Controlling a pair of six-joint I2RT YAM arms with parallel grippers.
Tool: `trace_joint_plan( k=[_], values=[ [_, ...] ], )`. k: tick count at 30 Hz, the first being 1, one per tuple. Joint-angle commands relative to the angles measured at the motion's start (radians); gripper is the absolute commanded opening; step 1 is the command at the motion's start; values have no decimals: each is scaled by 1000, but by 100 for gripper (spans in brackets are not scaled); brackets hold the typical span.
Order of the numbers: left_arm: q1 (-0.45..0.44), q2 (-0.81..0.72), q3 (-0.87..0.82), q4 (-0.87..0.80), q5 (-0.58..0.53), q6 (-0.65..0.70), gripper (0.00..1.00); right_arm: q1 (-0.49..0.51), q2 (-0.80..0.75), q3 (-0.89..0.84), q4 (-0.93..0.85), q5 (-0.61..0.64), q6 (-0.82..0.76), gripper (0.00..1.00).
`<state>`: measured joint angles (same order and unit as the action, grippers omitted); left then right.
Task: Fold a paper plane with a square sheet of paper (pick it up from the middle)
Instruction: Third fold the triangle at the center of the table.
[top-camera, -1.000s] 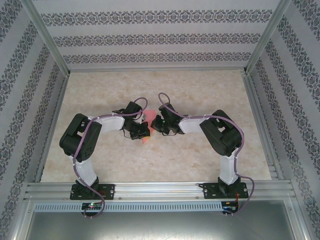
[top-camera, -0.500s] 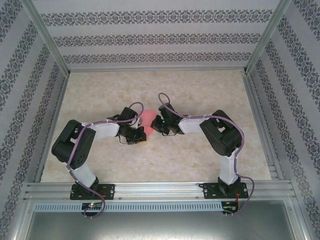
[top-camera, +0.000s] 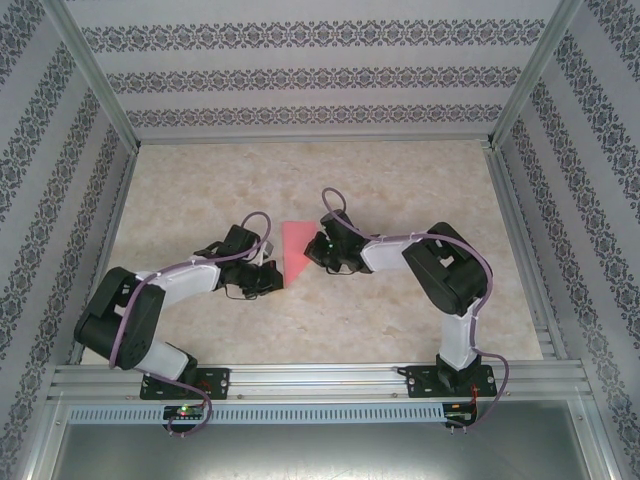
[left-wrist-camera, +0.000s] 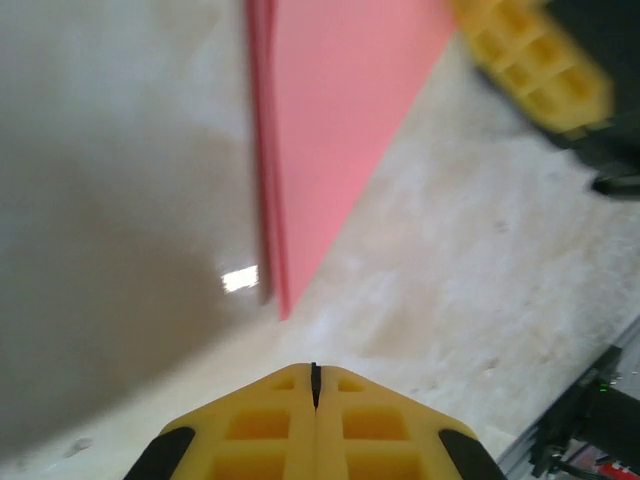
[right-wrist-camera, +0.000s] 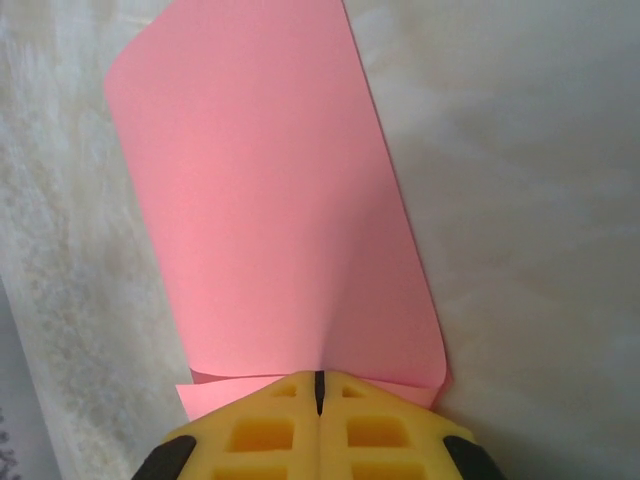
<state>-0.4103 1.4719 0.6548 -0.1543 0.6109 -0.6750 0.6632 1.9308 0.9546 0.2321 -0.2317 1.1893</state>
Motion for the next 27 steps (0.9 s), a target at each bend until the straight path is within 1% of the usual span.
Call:
trace_joint_plan(
  k=[1, 5, 9, 11, 17, 24, 27],
  values=[
    [5, -17, 19, 114, 18, -35, 1, -9, 25, -93, -170, 150, 113, 0],
    [-1, 44, 59, 168, 20, -63, 0, 12, -21, -117, -191, 222, 205, 0],
    [-20, 108, 53, 245, -15, -113, 0, 27, -44, -127, -219, 276, 235, 0],
    [-21, 129, 49, 262, -19, -121, 0, 26, -47, -129, -218, 273, 243, 0],
    [-24, 191, 71, 310, 33, -132, 0, 32, -37, -105, -229, 261, 246, 0],
    [-24, 259, 101, 257, 19, -108, 0, 35, -27, -93, -202, 245, 227, 0],
    [-24, 262, 80, 200, -13, -83, 0, 22, -79, -106, -182, 248, 158, 0]
  ],
)
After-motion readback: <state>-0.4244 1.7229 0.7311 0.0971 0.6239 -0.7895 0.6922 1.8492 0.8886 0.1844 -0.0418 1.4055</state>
